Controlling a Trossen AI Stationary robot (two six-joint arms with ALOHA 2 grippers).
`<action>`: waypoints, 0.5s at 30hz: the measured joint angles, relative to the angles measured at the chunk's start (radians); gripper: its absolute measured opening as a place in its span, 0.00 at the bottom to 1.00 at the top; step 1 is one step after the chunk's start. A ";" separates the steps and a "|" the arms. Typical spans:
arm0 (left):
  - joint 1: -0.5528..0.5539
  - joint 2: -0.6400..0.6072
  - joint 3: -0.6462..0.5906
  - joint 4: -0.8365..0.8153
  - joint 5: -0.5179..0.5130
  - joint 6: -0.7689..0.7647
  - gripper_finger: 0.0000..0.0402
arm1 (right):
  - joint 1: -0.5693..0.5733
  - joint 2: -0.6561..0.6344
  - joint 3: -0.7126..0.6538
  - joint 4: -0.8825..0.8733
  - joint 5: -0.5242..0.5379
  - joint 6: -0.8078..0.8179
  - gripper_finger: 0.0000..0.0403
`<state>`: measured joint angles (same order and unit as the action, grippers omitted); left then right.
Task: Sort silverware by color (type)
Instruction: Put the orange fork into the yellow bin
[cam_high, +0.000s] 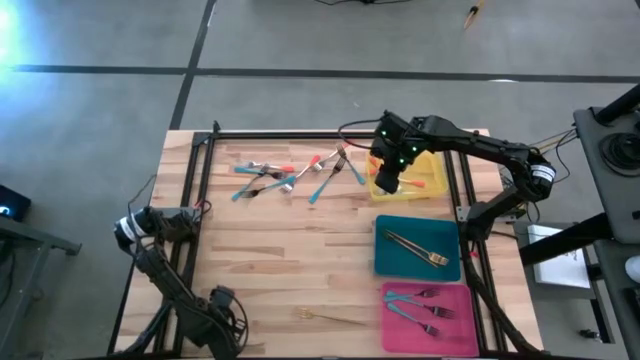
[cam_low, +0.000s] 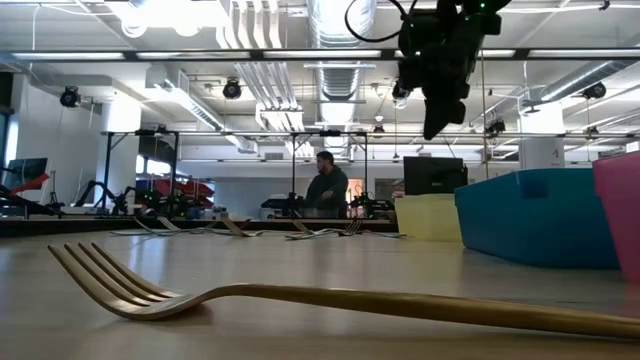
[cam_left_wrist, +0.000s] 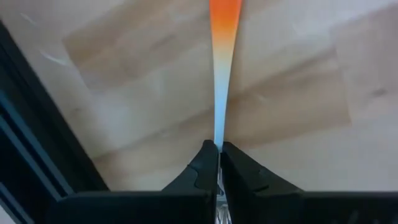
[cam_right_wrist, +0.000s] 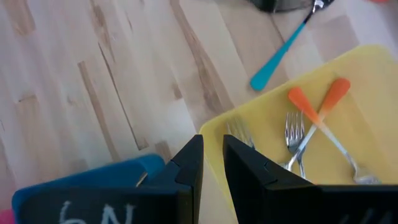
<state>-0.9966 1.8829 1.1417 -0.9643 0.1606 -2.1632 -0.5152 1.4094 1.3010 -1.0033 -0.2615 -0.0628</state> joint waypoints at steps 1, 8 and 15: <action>0.008 -0.002 -0.001 -0.005 -0.010 0.000 0.00 | 0.000 0.000 0.000 0.009 0.000 0.000 0.13; 0.100 -0.053 -0.005 -0.057 -0.347 0.027 0.00 | 0.000 0.000 0.000 0.088 0.000 0.007 0.13; 0.258 -0.169 -0.029 -0.159 -0.748 0.073 0.00 | 0.000 0.000 0.000 0.286 -0.027 0.127 0.13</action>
<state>-0.7385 1.7134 1.1129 -1.1232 -0.5874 -2.0899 -0.5151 1.4094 1.3010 -0.7172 -0.2880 0.0646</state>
